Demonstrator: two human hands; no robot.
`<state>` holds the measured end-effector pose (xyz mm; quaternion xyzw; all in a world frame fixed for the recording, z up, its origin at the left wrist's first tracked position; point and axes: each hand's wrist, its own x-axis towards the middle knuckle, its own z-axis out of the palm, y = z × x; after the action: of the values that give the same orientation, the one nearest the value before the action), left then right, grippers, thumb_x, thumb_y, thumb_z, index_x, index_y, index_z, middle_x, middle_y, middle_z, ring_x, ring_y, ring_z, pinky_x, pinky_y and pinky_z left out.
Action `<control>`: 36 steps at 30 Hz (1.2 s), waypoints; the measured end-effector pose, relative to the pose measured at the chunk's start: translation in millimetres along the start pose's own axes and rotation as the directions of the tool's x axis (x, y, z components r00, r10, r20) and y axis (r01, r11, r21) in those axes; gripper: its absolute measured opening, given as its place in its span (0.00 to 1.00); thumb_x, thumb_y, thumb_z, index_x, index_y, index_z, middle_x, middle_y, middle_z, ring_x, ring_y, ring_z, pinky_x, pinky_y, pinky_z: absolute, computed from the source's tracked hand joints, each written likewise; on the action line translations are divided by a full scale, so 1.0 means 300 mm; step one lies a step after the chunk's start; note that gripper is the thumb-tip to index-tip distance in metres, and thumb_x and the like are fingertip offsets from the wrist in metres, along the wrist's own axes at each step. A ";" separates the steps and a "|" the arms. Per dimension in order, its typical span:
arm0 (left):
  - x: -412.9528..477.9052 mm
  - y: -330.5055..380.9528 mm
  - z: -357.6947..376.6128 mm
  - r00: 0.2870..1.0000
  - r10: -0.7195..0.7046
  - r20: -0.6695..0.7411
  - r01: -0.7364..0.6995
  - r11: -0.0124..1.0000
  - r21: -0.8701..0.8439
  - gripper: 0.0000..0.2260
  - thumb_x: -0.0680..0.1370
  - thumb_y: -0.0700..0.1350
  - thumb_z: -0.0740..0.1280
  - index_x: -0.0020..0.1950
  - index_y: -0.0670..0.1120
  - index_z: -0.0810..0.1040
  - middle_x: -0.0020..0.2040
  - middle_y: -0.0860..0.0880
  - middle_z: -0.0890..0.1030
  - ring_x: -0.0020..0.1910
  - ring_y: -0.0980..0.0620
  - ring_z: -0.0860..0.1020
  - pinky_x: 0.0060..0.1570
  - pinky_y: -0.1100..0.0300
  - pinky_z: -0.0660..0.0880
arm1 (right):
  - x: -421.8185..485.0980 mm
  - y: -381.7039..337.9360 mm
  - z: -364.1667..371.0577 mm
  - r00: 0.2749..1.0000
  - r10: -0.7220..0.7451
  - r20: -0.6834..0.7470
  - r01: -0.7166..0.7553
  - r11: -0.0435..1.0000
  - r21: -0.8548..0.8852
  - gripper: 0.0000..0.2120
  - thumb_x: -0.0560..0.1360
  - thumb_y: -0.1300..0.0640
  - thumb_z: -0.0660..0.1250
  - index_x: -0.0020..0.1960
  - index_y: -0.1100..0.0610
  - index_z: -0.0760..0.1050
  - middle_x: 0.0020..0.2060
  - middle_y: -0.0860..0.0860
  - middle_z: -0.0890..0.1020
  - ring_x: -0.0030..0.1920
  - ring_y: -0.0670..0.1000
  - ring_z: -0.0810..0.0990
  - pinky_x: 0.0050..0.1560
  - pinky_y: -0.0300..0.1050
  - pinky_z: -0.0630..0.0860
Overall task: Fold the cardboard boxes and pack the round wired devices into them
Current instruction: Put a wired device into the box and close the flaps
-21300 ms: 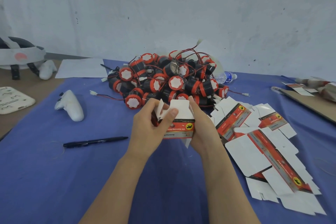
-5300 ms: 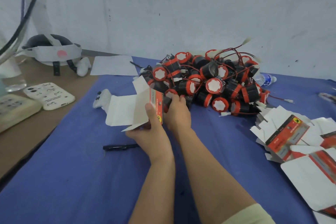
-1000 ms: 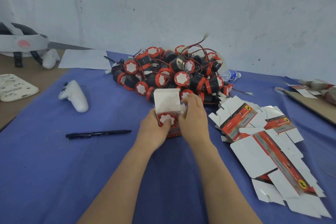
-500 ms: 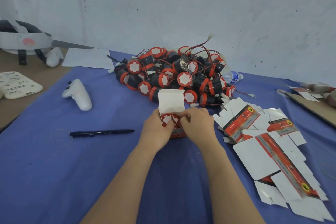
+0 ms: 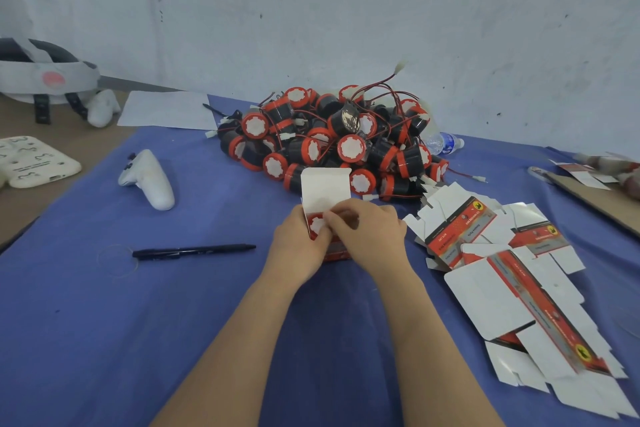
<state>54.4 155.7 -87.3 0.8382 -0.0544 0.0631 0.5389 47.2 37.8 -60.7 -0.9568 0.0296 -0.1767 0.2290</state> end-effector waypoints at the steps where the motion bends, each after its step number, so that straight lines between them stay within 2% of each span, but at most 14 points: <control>1: 0.001 0.001 0.000 1.000 0.000 0.000 0.000 1.000 0.001 0.16 0.80 0.50 0.63 0.67 0.47 0.69 0.60 0.49 0.78 0.51 0.54 0.75 0.40 0.67 0.70 | 0.001 -0.003 -0.003 1.000 -0.005 0.011 0.006 1.000 -0.028 0.13 0.77 0.41 0.61 0.55 0.44 0.79 0.50 0.45 0.81 0.59 0.53 0.69 0.50 0.46 0.57; 4: 0.001 0.000 -0.002 1.000 0.003 -0.001 -0.003 1.000 0.000 0.16 0.80 0.50 0.64 0.67 0.48 0.69 0.60 0.50 0.78 0.50 0.55 0.74 0.39 0.69 0.68 | 0.002 -0.012 -0.026 1.000 -0.010 0.000 0.010 0.999 -0.046 0.11 0.78 0.48 0.62 0.53 0.50 0.81 0.50 0.49 0.81 0.57 0.53 0.71 0.51 0.46 0.67; 6: 0.002 0.000 -0.003 1.000 -0.001 0.005 0.001 1.000 0.005 0.16 0.79 0.49 0.64 0.67 0.48 0.69 0.60 0.50 0.77 0.50 0.55 0.73 0.41 0.68 0.69 | 0.004 -0.001 -0.054 1.000 0.006 -0.026 -0.005 0.999 0.036 0.09 0.78 0.53 0.64 0.48 0.55 0.82 0.44 0.50 0.82 0.49 0.52 0.76 0.43 0.44 0.72; 9: 0.001 0.001 -0.004 1.000 -0.008 0.013 0.008 1.000 -0.001 0.17 0.79 0.48 0.64 0.67 0.47 0.69 0.61 0.49 0.77 0.52 0.54 0.74 0.46 0.64 0.71 | 0.009 0.028 -0.097 0.998 0.062 0.020 -0.064 0.992 0.109 0.09 0.77 0.57 0.65 0.43 0.59 0.82 0.35 0.47 0.78 0.36 0.47 0.75 0.34 0.40 0.70; 12: -0.002 0.005 -0.001 1.000 0.012 0.021 -0.012 1.000 0.005 0.17 0.79 0.48 0.64 0.67 0.48 0.68 0.61 0.50 0.77 0.53 0.54 0.74 0.46 0.65 0.71 | 0.014 0.034 -0.114 0.993 0.098 0.066 -0.110 0.971 0.214 0.10 0.76 0.59 0.65 0.42 0.63 0.81 0.33 0.50 0.78 0.31 0.47 0.72 0.31 0.41 0.69; 14: -0.007 0.011 0.003 0.999 0.027 0.034 -0.028 1.000 0.010 0.17 0.80 0.47 0.64 0.68 0.49 0.68 0.61 0.50 0.76 0.55 0.53 0.74 0.48 0.63 0.73 | 0.013 0.023 -0.114 0.991 0.126 0.041 -0.132 0.953 0.274 0.10 0.76 0.60 0.64 0.39 0.62 0.81 0.32 0.53 0.81 0.27 0.46 0.72 0.30 0.40 0.69; 16: -0.012 0.015 0.005 0.998 0.041 0.050 -0.042 0.999 0.015 0.17 0.80 0.47 0.64 0.68 0.49 0.68 0.61 0.50 0.76 0.58 0.51 0.74 0.54 0.58 0.74 | 0.007 0.003 -0.109 0.991 0.133 0.016 -0.131 0.945 0.299 0.09 0.76 0.60 0.64 0.38 0.57 0.79 0.32 0.52 0.82 0.30 0.44 0.77 0.34 0.41 0.74; 19: -0.017 0.015 0.005 0.995 0.069 0.065 -0.069 0.998 0.002 0.17 0.80 0.47 0.64 0.68 0.49 0.69 0.61 0.50 0.77 0.55 0.53 0.75 0.51 0.61 0.73 | 0.005 -0.018 -0.097 0.992 0.128 0.015 -0.127 0.947 0.294 0.06 0.76 0.59 0.65 0.43 0.56 0.80 0.38 0.53 0.84 0.41 0.53 0.82 0.45 0.49 0.80; 21: -0.017 0.015 0.002 0.994 0.074 0.076 -0.073 0.997 -0.009 0.17 0.80 0.46 0.64 0.68 0.49 0.69 0.61 0.50 0.77 0.56 0.53 0.75 0.52 0.61 0.73 | 0.006 -0.016 -0.098 0.993 0.120 -0.005 -0.115 0.958 0.261 0.04 0.76 0.59 0.65 0.45 0.56 0.79 0.41 0.51 0.83 0.43 0.52 0.81 0.42 0.46 0.78; 24: -0.013 0.013 0.000 0.994 0.048 0.093 -0.045 0.998 -0.034 0.16 0.80 0.46 0.64 0.68 0.49 0.69 0.60 0.51 0.77 0.54 0.54 0.75 0.50 0.63 0.72 | 0.002 -0.008 -0.113 0.995 0.097 -0.024 -0.091 0.980 0.177 0.05 0.75 0.57 0.66 0.44 0.57 0.80 0.41 0.51 0.82 0.38 0.49 0.78 0.33 0.37 0.73; 27: -0.009 0.008 0.001 0.995 0.033 0.089 -0.029 0.999 -0.042 0.14 0.80 0.47 0.64 0.65 0.49 0.69 0.55 0.54 0.76 0.50 0.57 0.74 0.42 0.69 0.70 | -0.010 -0.012 -0.108 0.996 0.081 0.038 -0.085 0.989 0.120 0.13 0.75 0.54 0.67 0.41 0.63 0.82 0.38 0.57 0.84 0.39 0.56 0.80 0.38 0.47 0.77; 30: -0.009 0.007 0.001 0.996 0.025 0.088 -0.021 0.999 -0.048 0.14 0.80 0.48 0.64 0.65 0.50 0.69 0.53 0.56 0.75 0.48 0.58 0.73 0.39 0.73 0.67 | -0.018 -0.013 -0.103 0.994 0.086 0.075 -0.092 0.993 0.078 0.16 0.76 0.51 0.66 0.38 0.63 0.80 0.33 0.56 0.81 0.34 0.54 0.77 0.35 0.45 0.75; 32: -0.006 0.005 0.001 0.996 0.021 0.091 -0.016 0.999 -0.050 0.15 0.80 0.48 0.64 0.65 0.50 0.69 0.53 0.56 0.75 0.48 0.59 0.73 0.39 0.73 0.67 | -0.019 -0.012 -0.101 0.992 0.083 0.094 -0.087 0.996 0.034 0.14 0.77 0.53 0.65 0.37 0.61 0.79 0.32 0.55 0.80 0.34 0.53 0.77 0.37 0.46 0.75; 36: -0.004 0.001 0.002 0.995 0.020 0.097 -0.015 0.999 -0.050 0.15 0.80 0.48 0.64 0.65 0.50 0.69 0.54 0.55 0.75 0.50 0.57 0.74 0.40 0.72 0.68 | -0.025 -0.019 -0.100 0.992 0.092 0.083 -0.089 0.995 -0.040 0.08 0.77 0.55 0.66 0.46 0.59 0.79 0.42 0.55 0.83 0.44 0.55 0.80 0.44 0.48 0.78</control>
<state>53.1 155.2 -87.5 0.8264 -0.0896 0.0254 0.5553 29.6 31.0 -35.7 -0.9650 0.0665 -0.1249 0.2206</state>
